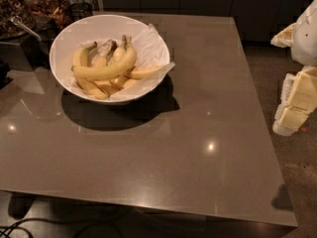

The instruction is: Pick banana from white bowl

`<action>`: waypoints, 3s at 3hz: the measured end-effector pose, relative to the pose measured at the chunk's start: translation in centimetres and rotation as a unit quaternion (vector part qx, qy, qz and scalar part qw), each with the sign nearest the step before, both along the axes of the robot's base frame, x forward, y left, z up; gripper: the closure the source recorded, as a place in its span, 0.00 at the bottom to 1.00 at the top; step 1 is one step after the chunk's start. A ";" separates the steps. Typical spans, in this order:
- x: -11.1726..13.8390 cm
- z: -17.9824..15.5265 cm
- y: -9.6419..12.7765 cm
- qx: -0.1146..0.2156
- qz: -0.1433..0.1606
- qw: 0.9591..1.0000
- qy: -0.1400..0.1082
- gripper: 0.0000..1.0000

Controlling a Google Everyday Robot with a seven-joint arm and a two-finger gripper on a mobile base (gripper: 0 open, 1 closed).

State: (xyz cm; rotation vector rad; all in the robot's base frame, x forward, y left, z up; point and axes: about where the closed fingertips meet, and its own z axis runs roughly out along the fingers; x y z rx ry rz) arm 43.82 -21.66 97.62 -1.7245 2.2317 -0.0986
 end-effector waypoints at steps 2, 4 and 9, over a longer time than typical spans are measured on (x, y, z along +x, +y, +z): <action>0.3 0.9 1.4 -0.021 0.014 1.000 0.007 0.00; 2.1 2.2 5.9 -0.056 0.077 0.995 0.009 0.00; 8.5 -2.8 15.7 -0.143 0.158 0.977 0.014 0.00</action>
Offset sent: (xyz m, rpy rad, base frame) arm 0.0039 0.0325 0.0190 -0.1155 0.0697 0.0753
